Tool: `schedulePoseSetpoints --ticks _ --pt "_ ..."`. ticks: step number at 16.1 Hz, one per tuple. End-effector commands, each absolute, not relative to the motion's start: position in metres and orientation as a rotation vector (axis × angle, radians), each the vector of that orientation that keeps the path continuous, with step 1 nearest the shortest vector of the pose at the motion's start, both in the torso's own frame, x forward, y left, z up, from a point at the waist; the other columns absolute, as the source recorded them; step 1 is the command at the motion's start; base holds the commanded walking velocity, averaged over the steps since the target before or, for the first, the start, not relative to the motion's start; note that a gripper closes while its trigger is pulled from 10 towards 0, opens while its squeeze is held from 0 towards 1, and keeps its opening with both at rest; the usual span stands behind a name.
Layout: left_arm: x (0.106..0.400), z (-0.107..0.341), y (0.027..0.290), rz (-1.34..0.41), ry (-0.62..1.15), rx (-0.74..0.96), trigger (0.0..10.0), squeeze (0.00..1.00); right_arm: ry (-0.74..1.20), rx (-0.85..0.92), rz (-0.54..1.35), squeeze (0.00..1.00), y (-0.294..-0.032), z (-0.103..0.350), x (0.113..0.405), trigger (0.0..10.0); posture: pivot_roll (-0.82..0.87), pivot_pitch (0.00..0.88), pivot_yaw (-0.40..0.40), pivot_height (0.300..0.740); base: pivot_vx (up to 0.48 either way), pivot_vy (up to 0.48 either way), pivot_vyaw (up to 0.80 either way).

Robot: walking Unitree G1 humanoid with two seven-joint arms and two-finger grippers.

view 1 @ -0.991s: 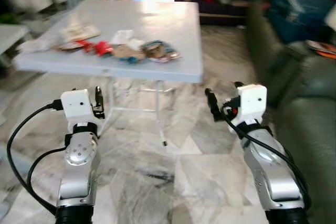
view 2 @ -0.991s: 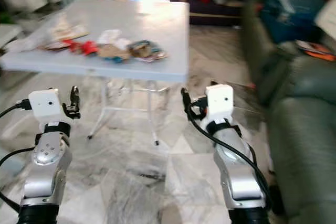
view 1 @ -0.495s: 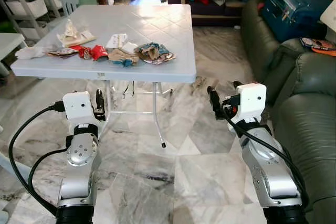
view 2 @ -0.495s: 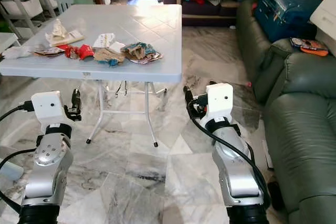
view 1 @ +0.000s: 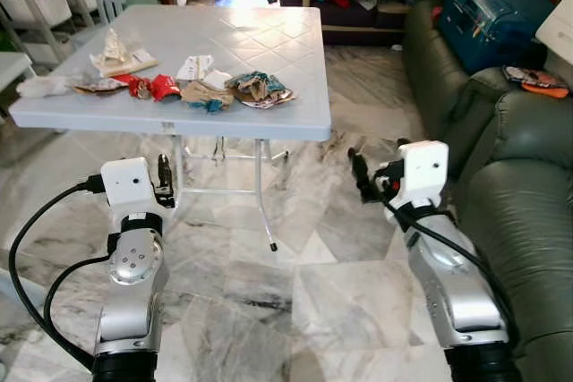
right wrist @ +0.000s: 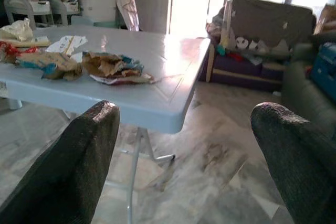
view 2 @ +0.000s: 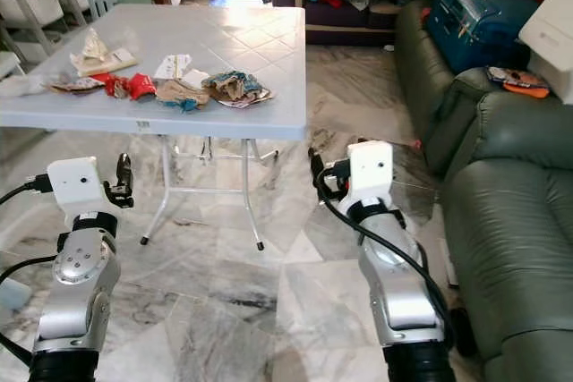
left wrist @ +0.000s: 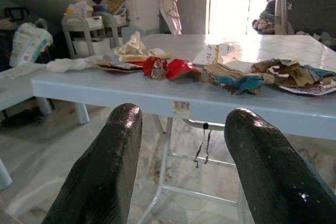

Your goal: Picking trash to rubbish bin

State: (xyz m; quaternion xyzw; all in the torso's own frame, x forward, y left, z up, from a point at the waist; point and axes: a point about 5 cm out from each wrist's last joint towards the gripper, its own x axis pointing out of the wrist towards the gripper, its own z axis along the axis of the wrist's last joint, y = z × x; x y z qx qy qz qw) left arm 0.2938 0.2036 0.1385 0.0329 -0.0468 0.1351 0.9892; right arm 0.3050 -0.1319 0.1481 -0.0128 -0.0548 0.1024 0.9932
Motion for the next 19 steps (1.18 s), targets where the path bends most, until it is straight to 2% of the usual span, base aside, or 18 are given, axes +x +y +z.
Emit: schedulePoseSetpoints --ticks 1,4,5,7,19 --pt "0.297 0.142 0.203 0.273 -0.095 0.076 10.0 0.00 -0.109 -0.016 0.193 1.00 -0.133 0.146 0.308 10.0 0.02 0.000 -0.010 0.740 0.000 0.000 0.00" --pt "0.301 0.145 0.201 0.255 -0.103 0.086 10.0 0.00 -0.113 -0.015 0.225 1.00 -0.125 0.145 0.310 10.0 0.02 0.000 0.000 0.740 0.000 0.000 0.00" --pt "0.302 0.145 0.202 0.254 -0.099 0.061 10.0 0.00 -0.123 -0.016 0.238 0.00 -0.122 0.147 0.310 10.0 0.01 0.000 -0.004 0.740 0.000 0.000 0.00" --pt "0.301 0.139 0.204 0.266 -0.074 0.053 10.0 0.00 -0.131 -0.024 0.268 0.00 -0.118 0.148 0.310 10.0 0.01 0.000 -0.010 0.740 0.000 0.000 0.00" --pt "0.300 0.131 0.199 0.257 -0.031 0.011 10.0 0.00 -0.151 -0.032 0.353 0.00 -0.104 0.148 0.302 10.0 0.00 0.000 -0.018 0.740 0.346 0.000 0.00"
